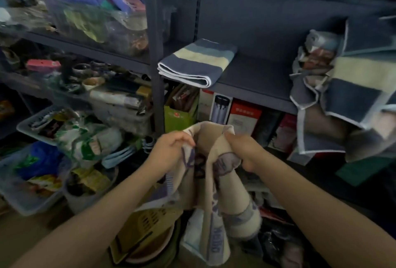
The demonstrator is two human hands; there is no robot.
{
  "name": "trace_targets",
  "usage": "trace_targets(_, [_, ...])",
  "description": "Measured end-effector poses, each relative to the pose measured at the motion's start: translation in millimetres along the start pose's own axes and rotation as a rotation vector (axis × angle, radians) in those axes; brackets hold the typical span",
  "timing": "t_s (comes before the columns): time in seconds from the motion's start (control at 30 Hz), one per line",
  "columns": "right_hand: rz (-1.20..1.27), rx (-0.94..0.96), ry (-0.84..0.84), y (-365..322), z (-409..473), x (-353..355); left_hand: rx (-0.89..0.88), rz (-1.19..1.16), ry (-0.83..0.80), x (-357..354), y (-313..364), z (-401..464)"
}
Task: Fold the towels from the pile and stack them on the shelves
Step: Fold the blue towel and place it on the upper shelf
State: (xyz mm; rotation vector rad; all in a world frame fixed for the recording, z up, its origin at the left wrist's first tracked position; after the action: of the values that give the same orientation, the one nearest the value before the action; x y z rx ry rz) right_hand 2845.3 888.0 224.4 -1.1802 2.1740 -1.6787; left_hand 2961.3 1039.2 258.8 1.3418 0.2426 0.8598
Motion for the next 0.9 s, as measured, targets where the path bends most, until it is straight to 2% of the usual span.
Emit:
trace_targets(0.07, [-0.030, 0.111, -0.042, -14, -8, -10, -0.030, 0.152, -0.090, -21, 6, -8])
trace_targets(0.13, [-0.020, 0.168, -0.100, -22, -14, -21, -0.049, 0.213, -0.111, -32, 10, -15])
trace_targets(0.23, [0.032, 0.209, -0.155, -29, -18, -31, -0.099, 0.334, -0.066, -34, 19, -20])
trace_targets(0.33, [0.168, 0.196, -0.234, -32, -23, -43, -0.073, 0.480, -0.019, -28, 22, -20])
trace_targets(0.43, [0.234, 0.215, -0.300, -38, -28, -56, -0.186, 0.655, 0.059, -24, 31, -23])
trace_targets(0.5, [0.246, 0.226, -0.338, -42, -33, -61, -0.245, 0.667, 0.078, -22, 30, -23])
trace_targets(0.6, [0.291, 0.274, -0.420, -46, -42, -69, -0.191, 0.501, 0.123, -7, 24, -15])
trace_targets(0.7, [0.065, 0.532, -0.267, -46, -45, -64, 0.009, 0.280, 0.217, 14, 14, -3])
trace_targets(0.77, [-0.099, 0.658, -0.164, -37, -45, -63, 0.223, -0.033, 0.317, 26, -1, 1])
trace_targets(0.83, [-0.175, 0.637, -0.223, -18, -40, -69, 0.394, -0.299, 0.430, 35, -12, 0])
trace_targets(0.9, [-0.237, 0.552, -0.329, 6, -29, -74, 0.454, -0.423, 0.507, 45, -15, 1])
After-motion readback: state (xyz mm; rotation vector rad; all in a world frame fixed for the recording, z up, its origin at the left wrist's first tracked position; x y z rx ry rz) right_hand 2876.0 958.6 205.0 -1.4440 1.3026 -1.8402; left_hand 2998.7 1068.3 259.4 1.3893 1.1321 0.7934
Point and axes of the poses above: each hand's wrist, its own z-axis towards the middle knuckle, its own x-axis out of the back of the hand, y = z × x, the point moved 9 cm from there along z, towards the middle knuckle, and after that the axes turned 1 degree about y, right-handed, at the moved point
